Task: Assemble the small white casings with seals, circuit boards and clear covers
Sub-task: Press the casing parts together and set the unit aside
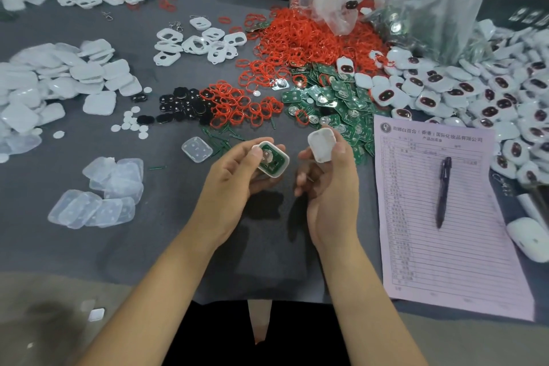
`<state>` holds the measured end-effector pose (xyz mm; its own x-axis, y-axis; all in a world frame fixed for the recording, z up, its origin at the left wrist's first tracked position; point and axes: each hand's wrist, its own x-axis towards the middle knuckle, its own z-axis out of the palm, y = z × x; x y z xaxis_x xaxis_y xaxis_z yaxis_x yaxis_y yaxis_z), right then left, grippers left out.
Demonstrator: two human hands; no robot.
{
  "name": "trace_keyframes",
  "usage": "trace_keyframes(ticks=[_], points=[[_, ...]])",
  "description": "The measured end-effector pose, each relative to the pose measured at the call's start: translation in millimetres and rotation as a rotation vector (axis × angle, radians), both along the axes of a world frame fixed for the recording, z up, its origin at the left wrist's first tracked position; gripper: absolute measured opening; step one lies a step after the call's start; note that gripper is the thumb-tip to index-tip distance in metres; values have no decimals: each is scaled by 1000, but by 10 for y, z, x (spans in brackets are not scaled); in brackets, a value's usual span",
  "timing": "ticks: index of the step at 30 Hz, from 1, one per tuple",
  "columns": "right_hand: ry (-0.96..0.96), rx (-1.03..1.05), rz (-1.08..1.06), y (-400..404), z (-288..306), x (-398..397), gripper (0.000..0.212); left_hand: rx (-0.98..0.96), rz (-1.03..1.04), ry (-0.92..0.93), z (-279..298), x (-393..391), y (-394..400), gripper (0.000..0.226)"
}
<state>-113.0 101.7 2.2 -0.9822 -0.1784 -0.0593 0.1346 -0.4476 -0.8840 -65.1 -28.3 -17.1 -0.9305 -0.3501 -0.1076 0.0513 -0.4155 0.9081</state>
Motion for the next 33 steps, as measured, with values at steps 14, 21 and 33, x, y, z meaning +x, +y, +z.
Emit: trace_keyframes(ticks=[14, 21, 33], points=[[-297, -391, 147, 145, 46, -92, 30, -87, -17, -6, 11, 25, -1, 29], [-311, -375, 103, 114, 30, -94, 29, -55, 1, -20, 27, 16, 7, 30], [587, 782, -88, -67, -126, 147, 45, 79, 41, -66, 45, -2, -4, 42]])
